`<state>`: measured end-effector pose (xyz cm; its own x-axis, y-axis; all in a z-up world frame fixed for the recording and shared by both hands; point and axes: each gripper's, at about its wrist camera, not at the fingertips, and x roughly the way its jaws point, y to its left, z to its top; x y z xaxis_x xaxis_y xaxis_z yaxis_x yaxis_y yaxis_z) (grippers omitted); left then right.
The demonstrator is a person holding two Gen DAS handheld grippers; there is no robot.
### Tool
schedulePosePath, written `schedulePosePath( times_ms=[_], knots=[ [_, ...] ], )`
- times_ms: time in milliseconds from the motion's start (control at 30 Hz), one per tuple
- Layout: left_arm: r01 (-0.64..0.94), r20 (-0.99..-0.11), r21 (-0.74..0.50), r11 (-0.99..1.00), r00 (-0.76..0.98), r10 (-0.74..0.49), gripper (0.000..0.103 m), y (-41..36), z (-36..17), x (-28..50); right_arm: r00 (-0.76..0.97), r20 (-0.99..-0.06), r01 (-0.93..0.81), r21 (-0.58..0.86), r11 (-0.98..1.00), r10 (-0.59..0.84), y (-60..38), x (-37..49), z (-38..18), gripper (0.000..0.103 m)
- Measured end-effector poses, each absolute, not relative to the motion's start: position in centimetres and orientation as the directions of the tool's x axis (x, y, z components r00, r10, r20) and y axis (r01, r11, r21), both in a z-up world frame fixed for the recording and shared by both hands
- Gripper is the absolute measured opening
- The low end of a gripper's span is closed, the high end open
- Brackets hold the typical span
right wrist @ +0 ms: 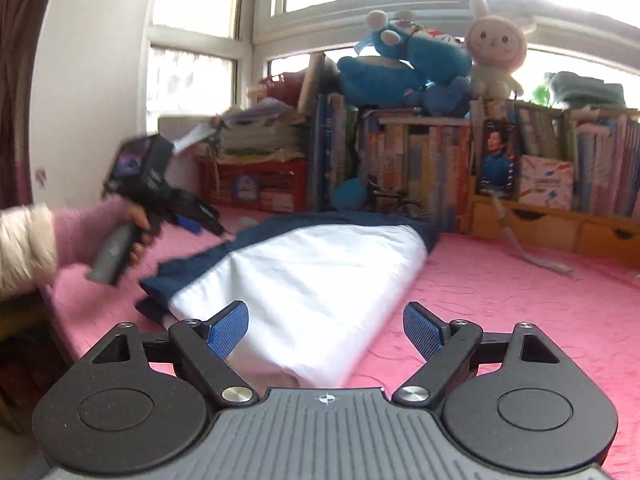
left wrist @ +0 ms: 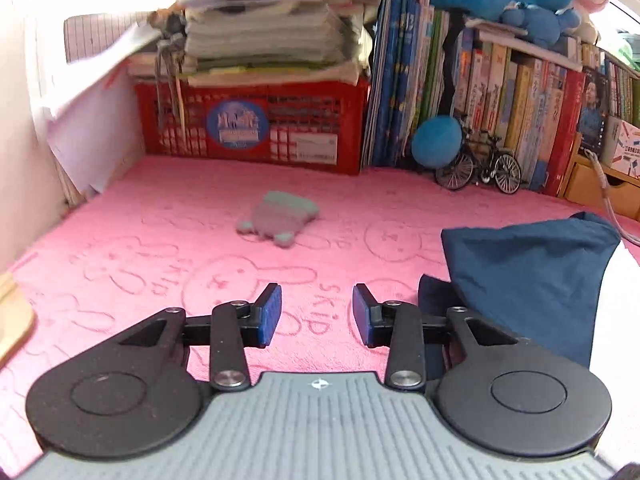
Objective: Fold clothes
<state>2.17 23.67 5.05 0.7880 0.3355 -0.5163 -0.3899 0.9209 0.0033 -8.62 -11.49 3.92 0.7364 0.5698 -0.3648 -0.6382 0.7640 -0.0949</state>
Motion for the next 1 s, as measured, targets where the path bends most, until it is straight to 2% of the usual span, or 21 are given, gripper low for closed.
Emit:
schedulePosePath(
  times_ms=[67, 133, 200, 300, 400, 467, 600, 667, 767, 833, 867, 900, 1000],
  knots=[
    [-0.328, -0.447, 0.026, 0.944, 0.841, 0.304, 0.037, 21.4, 6.8, 0.4, 0.778, -0.395, -0.600, -0.233, 0.766, 0.489, -10.5, -9.8, 2.4, 0.085],
    [-0.234, -0.409, 0.010, 0.972, 0.886, 0.218, 0.040, 19.0, 8.0, -1.0, 0.788, -0.412, -0.584, -0.267, 0.766, 0.457, -9.1, -10.3, 1.1, 0.084],
    [-0.151, -0.428, -0.026, 0.988, 0.895, 0.125, 0.046, 17.3, 7.9, -1.5, 0.790, -0.423, -0.571, -0.244, 0.784, 0.443, -8.0, -9.9, 0.3, 0.083],
    [-0.095, -0.510, -0.044, 0.994, 0.858, 0.060, 0.046, 15.3, 5.7, -2.0, 0.816, -0.409, -0.527, -0.239, 0.815, 0.408, -7.0, -9.4, 0.0, 0.082],
    [-0.135, -0.574, -0.058, 0.989, 0.815, 0.077, 0.048, 15.0, 2.8, -2.8, 0.842, -0.398, -0.476, -0.229, 0.849, 0.365, -6.6, -8.5, -0.1, 0.081],
    [-0.152, -0.577, -0.069, 0.986, 0.812, 0.085, 0.051, 15.3, 1.8, -4.0, 0.858, -0.396, -0.431, -0.209, 0.878, 0.327, -7.4, -7.9, -0.2, 0.076],
    [-0.167, -0.592, -0.094, 0.982, 0.802, 0.080, 0.055, 15.8, 0.7, -5.7, 0.876, -0.391, -0.373, -0.178, 0.911, 0.282, -8.7, -7.3, -0.4, 0.077],
    [-0.156, -0.582, -0.067, 0.986, 0.808, 0.089, 0.055, 15.7, 0.6, -6.3, 0.874, -0.389, -0.378, -0.173, 0.909, 0.290, -8.8, -7.4, -0.5, 0.076],
    [-0.160, -0.579, -0.062, 0.985, 0.809, 0.095, 0.055, 15.6, 0.6, -7.2, 0.872, -0.385, -0.387, -0.164, 0.908, 0.302, -9.0, -7.6, -0.6, 0.071],
    [-0.161, -0.580, -0.023, 0.987, 0.806, 0.118, 0.056, 15.4, 0.8, -8.0, 0.870, -0.383, -0.392, -0.159, 0.906, 0.310, -9.1, -7.8, -0.7, 0.063],
    [-0.165, -0.577, 0.017, 0.986, 0.804, 0.144, 0.062, 15.2, 1.0, -8.4, 0.870, -0.381, -0.395, -0.156, 0.906, 0.313, -9.2, -7.8, -0.8, 0.062],
    [-0.173, -0.567, 0.072, 0.982, 0.803, 0.183, 0.069, 14.8, 1.2, -8.8, 0.865, -0.382, -0.404, -0.149, 0.902, 0.324, -9.2, -7.9, -0.8, 0.056],
    [-0.164, -0.516, 0.261, 0.951, 0.809, 0.281, 0.069, 12.8, 1.8, -9.9, 0.842, -0.387, -0.450, -0.122, 0.885, 0.375, -9.1, -8.1, -0.9, 0.039]
  ],
)
